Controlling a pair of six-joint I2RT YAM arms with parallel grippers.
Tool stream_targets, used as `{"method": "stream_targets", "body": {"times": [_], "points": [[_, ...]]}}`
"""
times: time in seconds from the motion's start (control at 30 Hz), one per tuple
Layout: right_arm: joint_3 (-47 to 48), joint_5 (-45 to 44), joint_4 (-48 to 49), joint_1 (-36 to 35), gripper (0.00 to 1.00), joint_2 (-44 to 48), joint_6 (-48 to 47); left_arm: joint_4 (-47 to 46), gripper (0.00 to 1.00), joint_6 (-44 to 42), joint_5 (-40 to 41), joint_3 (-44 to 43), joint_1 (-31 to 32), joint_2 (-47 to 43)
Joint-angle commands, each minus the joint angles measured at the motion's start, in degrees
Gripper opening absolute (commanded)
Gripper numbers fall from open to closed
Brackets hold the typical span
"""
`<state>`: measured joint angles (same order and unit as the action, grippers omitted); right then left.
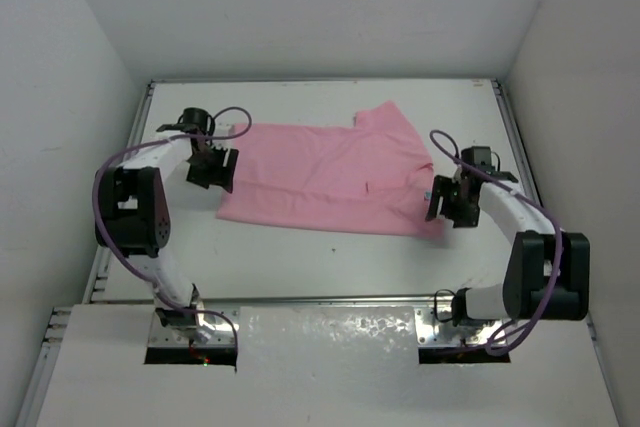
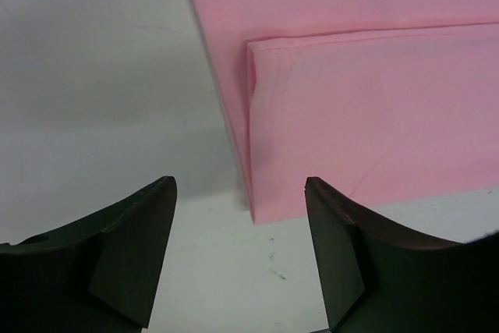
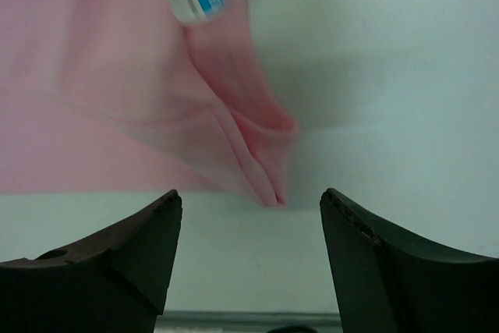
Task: Fold and stack the t-shirts
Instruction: Fold the flattened tshirt in 1/3 of the way
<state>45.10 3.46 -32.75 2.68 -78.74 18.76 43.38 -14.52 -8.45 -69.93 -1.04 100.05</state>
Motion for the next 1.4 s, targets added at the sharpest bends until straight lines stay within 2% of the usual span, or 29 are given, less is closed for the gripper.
{"method": "stream_targets", "body": {"times": [0.0, 0.1, 0.23, 0.33, 0.4, 0.43, 0.47, 0.57, 0.6, 0.67, 0.8, 0.93, 0.97, 1.0, 1.07, 1.1, 1.13, 1.17, 1.23, 1.27, 1.37], "points": [[-3.61, 4.44, -0.74, 0.49, 0.7, 0.96, 3.21, -0.48, 0.64, -0.68, -2.19, 1.11, 0.6, 2.69], [-6.25, 2.95, 2.16, 0.49, 0.7, 0.34, 3.91, -1.53, 0.56, -0.77, 1.23, 2.43, 0.6, 4.36], [-6.26, 4.88, 6.2, 0.66, 0.66, -3.87, 4.09, -2.24, 0.36, -0.77, 0.1, 2.35, 2.26, 6.12], [-5.73, 3.31, 7.96, 0.75, 0.57, -5.02, 4.35, -3.12, 0.23, -0.86, 0.28, 2.96, 4.02, 6.73], [-5.55, 3.21, 7.97, 0.93, 0.46, -5.54, 4.53, -3.21, 0.14, -0.77, -0.43, 3.48, 4.81, 6.91], [-5.64, 3.48, 7.79, 0.93, 0.42, -6.07, 4.61, -3.3, 0.04, -0.6, -0.6, 4.36, 4.99, 6.83], [-5.73, 3.74, 7.62, 0.93, 0.32, -6.16, 4.53, -3.47, 0.01, -0.42, -0.78, 4.89, 5.08, 6.74], [-5.99, 4.36, 6.04, 0.93, 0.17, -5.9, 4.61, -2.25, 0.0, -1.21, 0.44, 5.95, 4.99, 5.69], [-5.64, 3.92, 3.77, 0.93, 0.09, -5.55, 4.61, -0.5, 0.0, -1.56, 2.36, 6.03, 4.91, 5.16], [-5.2, 2.69, 0.86, 1.01, 0.04, -4.33, 4.61, 1.61, 0.0, -3.05, 4.31, 6.65, 4.73, 2.79], [-6.77, 1.2, -6.34, 0.93, 0.0, -0.9, 6.81, 7.49, 0.0, -5.16, 8.09, 7.79, 4.82, -0.29], [-10.2, -0.21, -8.64, 0.93, 0.0, 2.71, 8.65, 11.55, 0.01, -6.57, 8.01, 8.93, 5.78, -0.21], [-11.17, -0.3, -9.08, 0.93, 0.0, 3.41, 8.57, 12.43, 0.11, -6.57, 7.05, 9.28, 5.96, -0.29], [-11.18, -0.56, -9.26, 0.93, 0.11, 3.5, 8.13, 12.61, 0.18, -7.0, 6.69, 9.98, 5.96, -0.56], [-10.04, -0.39, -9.87, 0.93, 0.33, 3.33, 7.43, 12.44, 0.34, -7.18, 6.86, 10.34, 5.96, -1.61], [-8.9, -0.04, -10.48, 0.93, 0.45, 2.72, 6.38, 12.7, 0.38, -7.45, 6.69, 10.25, 5.87, -2.48], [-5.58, 0.14, -12.32, 0.93, 0.66, 2.19, 5.68, 12.87, 0.42, -7.71, 6.6, 9.91, 5.52, -3.01], [-3.38, -0.03, -13.38, 0.93, 0.72, 1.58, 4.97, 13.57, 0.48, -7.63, 6.43, 9.38, 5.26, -3.28], [1.63, -1.78, -15.49, 0.93, 0.84, -0.09, 2.7, 15.94, 0.5, -7.97, 5.73, 5.26, 4.3, -2.58], [7.57, -3.36, -17.59, 0.93, 0.85, -0.79, 1.81, 19.17, 0.56, -8.15, 5.11, 2.81, 4.03, -1.88], [19.56, -2.94, -17.18, 0.93, 0.86, -4.05, -1.36, 22.81, 0.57, -9.73, 4.32, -11.22, 2.71, 0.23]]}}
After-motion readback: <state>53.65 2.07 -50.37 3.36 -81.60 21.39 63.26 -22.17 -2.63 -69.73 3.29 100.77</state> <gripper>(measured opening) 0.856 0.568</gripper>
